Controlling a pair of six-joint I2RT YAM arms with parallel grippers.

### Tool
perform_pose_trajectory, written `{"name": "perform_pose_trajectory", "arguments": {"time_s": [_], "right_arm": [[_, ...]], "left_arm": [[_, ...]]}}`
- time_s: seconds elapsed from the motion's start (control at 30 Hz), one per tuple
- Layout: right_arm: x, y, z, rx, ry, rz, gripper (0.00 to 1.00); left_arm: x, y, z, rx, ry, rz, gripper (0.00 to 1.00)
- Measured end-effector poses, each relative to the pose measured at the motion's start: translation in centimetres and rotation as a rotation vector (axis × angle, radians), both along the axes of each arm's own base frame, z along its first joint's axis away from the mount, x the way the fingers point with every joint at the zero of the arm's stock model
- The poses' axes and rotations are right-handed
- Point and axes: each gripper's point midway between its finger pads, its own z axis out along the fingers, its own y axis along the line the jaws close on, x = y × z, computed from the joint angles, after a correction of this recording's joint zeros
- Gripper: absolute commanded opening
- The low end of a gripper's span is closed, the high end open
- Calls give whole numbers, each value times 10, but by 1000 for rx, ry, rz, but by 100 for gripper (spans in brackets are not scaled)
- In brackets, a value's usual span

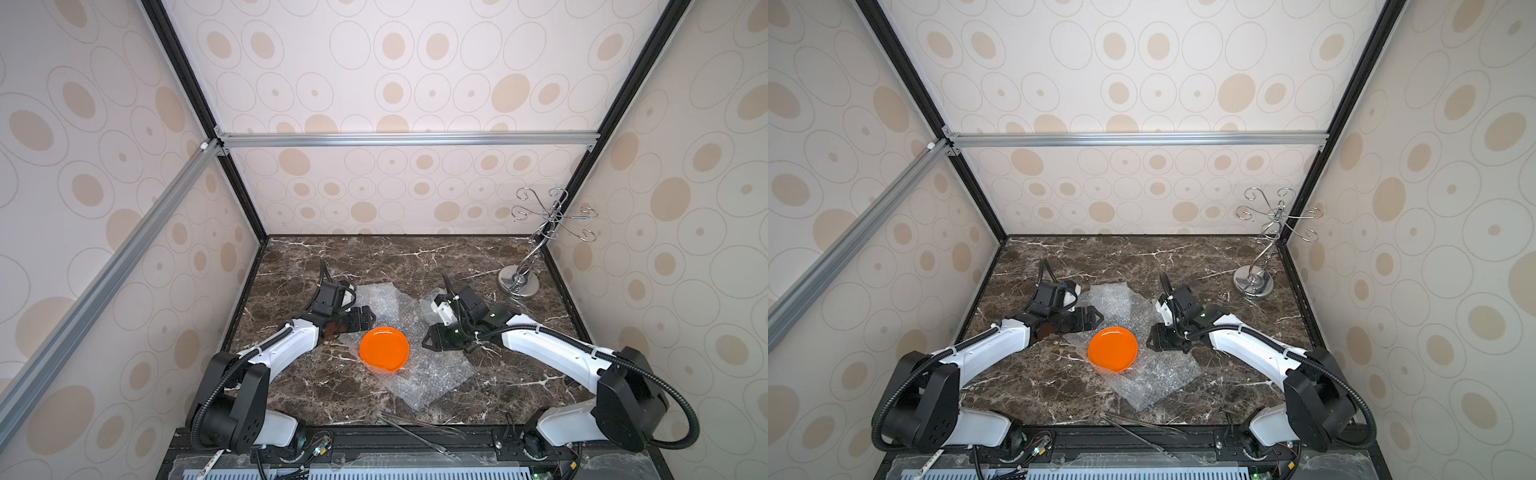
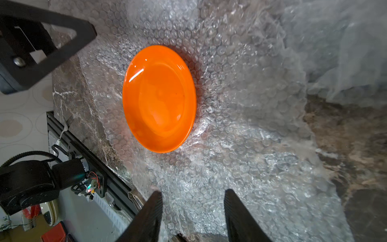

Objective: Unpack dinner plates from bubble wrap
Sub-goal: Unwrap the bubble wrap at the center of the board.

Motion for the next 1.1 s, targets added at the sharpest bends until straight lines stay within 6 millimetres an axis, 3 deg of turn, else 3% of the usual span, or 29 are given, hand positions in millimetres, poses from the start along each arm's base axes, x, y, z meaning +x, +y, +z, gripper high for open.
{"name": "perform_pose_trajectory", "arguments": {"time_s": [0.17, 0.33, 0.43, 0.63, 0.77, 0.97, 1.1], "right_arm": [[-15, -2, -19, -14, 36, -4, 51], [-24, 0, -22, 0, 35, -5, 51], [-29, 1, -24, 3, 42, -5, 51], [-33, 7, -22, 12, 39, 8, 51], [-38, 20, -18, 13, 35, 49, 51], [-36, 36, -18, 11, 48, 85, 51], [-30, 44, -19, -3, 60, 98, 52]], "left_arm": [[7, 2, -12, -1, 14, 12, 90], [9, 11, -19, -1, 35, 65, 90], [8, 12, -7, -20, 21, 88, 92], [-1, 12, 46, -109, -66, 120, 92], [-24, 7, 62, -181, -91, 123, 91], [-80, -11, 35, -210, 19, 82, 92], [-100, -20, 26, -192, 67, 61, 92]]}}
